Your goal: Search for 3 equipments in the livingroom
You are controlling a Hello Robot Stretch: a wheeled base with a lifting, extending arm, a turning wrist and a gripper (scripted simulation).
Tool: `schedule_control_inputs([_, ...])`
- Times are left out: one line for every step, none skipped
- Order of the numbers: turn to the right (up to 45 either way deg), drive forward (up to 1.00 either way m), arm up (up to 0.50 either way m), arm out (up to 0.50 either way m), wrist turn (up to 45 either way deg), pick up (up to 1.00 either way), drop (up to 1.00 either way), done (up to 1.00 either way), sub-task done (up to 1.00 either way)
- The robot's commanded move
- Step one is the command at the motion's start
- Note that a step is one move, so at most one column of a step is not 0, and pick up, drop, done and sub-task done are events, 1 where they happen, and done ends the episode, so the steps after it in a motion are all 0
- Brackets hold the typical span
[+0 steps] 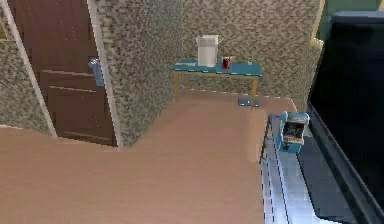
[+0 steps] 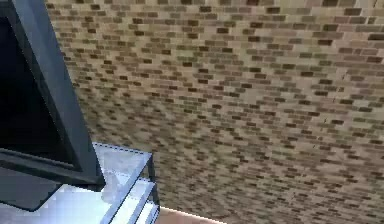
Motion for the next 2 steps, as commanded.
schedule_control_inputs([-45.0,0.0,0.0,0.0,0.0,0.0,0.0,0.0,0.0])
schedule_control_inputs([0.0,0.35,0.0,0.0,0.0,0.0,0.0,0.0,0.0])
